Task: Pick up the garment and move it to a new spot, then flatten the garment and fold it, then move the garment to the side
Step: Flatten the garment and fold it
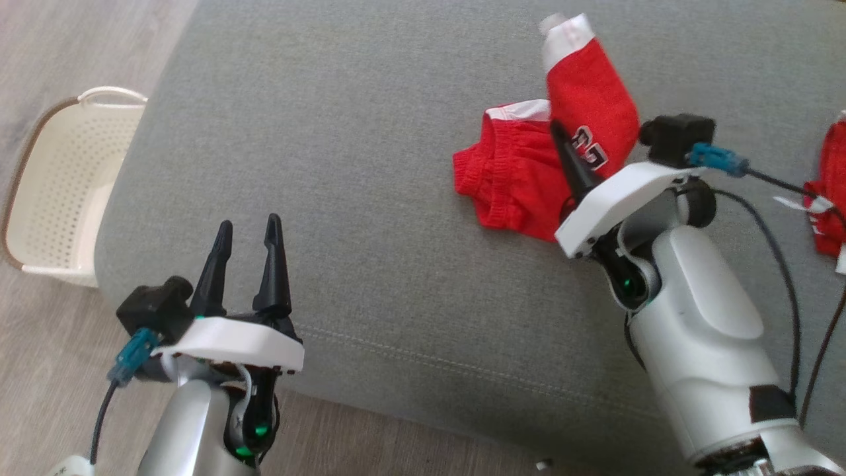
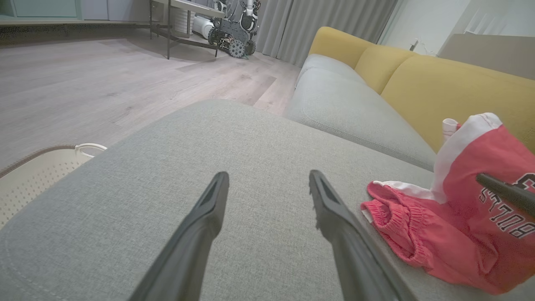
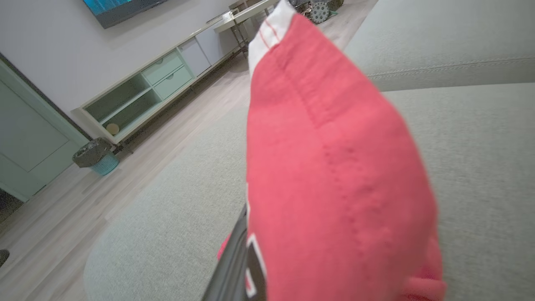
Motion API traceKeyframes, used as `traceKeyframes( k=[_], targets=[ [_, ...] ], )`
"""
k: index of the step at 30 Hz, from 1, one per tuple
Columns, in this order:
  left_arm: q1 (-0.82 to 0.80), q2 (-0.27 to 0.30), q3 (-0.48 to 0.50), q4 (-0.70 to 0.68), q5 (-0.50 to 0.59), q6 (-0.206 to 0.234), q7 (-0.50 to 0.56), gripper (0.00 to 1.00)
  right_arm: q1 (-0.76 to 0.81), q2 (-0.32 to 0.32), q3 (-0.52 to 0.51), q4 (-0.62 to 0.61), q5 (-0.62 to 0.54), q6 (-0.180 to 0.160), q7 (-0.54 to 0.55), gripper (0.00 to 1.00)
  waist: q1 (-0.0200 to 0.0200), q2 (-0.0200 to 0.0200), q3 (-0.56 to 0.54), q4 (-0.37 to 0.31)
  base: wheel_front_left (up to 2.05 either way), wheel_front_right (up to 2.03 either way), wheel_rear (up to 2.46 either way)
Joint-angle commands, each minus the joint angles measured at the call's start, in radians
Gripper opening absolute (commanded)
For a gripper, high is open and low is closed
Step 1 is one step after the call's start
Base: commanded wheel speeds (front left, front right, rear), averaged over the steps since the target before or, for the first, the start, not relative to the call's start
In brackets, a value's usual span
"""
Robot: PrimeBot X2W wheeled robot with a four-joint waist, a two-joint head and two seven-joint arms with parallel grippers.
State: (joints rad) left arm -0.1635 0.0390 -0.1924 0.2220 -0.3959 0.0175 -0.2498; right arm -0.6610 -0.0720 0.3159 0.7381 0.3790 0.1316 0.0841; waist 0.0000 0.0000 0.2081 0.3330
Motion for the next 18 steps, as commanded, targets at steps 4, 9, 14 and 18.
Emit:
traceKeyframes(
  k=[4, 9, 14, 18],
  targets=[
    [-0.014, 0.011, 0.033, -0.031, -0.003, 0.0, -0.012, 1.0, 0.01, 0.022, 0.056, -0.065, -0.007, -0.001, 0.017, 0.0, 0.0, 0.0, 0.004, 0.021, 0.0, 0.0, 0.0],
    [-0.014, 0.011, 0.022, -0.029, -0.012, 0.002, -0.012, 1.0, 0.008, 0.022, 0.088, -0.037, -0.018, -0.001, 0.043, 0.0, 0.0, 0.0, 0.013, 0.042, 0.0, 0.0, 0.0],
    [-0.012, 0.011, 0.016, -0.024, -0.02, 0.007, -0.012, 1.0, -0.001, 0.022, 0.12, -0.02, -0.028, -0.001, 0.037, 1.0, 0.0, 0.0, 0.013, 0.054, 0.0, 0.0, 0.0],
    [-0.003, 0.011, 0.02, -0.019, -0.018, 0.01, -0.012, 1.0, 0.004, 0.022, 0.149, -0.028, -0.008, -0.001, 0.036, 1.0, 0.0, 0.0, 0.002, 0.049, 0.0, 0.0, 0.0]
  ],
)
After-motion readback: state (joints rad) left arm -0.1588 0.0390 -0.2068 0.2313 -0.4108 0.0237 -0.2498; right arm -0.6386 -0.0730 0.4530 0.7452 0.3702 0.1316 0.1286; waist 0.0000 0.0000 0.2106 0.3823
